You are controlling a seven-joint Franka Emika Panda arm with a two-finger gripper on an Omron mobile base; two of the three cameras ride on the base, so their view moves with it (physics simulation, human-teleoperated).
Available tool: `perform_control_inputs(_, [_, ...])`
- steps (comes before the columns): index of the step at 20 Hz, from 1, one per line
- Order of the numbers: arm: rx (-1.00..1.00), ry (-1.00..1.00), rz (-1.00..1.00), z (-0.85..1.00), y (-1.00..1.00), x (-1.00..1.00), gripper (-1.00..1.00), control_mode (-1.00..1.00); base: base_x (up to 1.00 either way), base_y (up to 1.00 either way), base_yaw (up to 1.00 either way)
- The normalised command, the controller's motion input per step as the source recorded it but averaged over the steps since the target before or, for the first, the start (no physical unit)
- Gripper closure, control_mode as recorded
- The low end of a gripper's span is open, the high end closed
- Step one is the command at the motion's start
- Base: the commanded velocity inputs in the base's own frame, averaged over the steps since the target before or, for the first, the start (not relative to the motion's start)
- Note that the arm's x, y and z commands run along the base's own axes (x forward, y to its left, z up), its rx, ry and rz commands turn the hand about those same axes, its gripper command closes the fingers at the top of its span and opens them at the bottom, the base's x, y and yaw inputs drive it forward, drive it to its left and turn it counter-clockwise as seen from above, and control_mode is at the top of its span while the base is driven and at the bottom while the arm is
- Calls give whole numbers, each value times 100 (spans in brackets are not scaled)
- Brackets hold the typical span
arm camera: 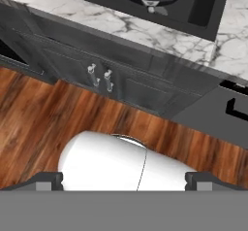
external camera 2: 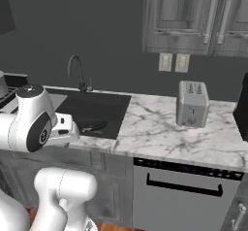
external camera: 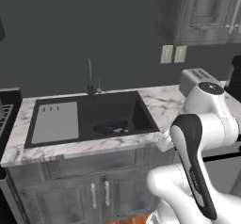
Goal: Move the pot and pan from the stove into the sink.
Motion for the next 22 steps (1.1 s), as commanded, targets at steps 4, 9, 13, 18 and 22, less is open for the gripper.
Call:
perform_control_inputs(4, [0,0,0,0,0,0,-100,100,-39,23,0])
perform_control_inputs(9, [0,0,0,0,0,0,-100,100,-27,69,0])
perform_control_inputs(13, [0,0,0,0,0,0,-100,100,-18,88,0])
perform_control_inputs(18, [0,0,0,0,0,0,-100,100,-17,95,0])
perform_control_inputs(22, [0,0,0,0,0,0,-100,100,-19,99,0])
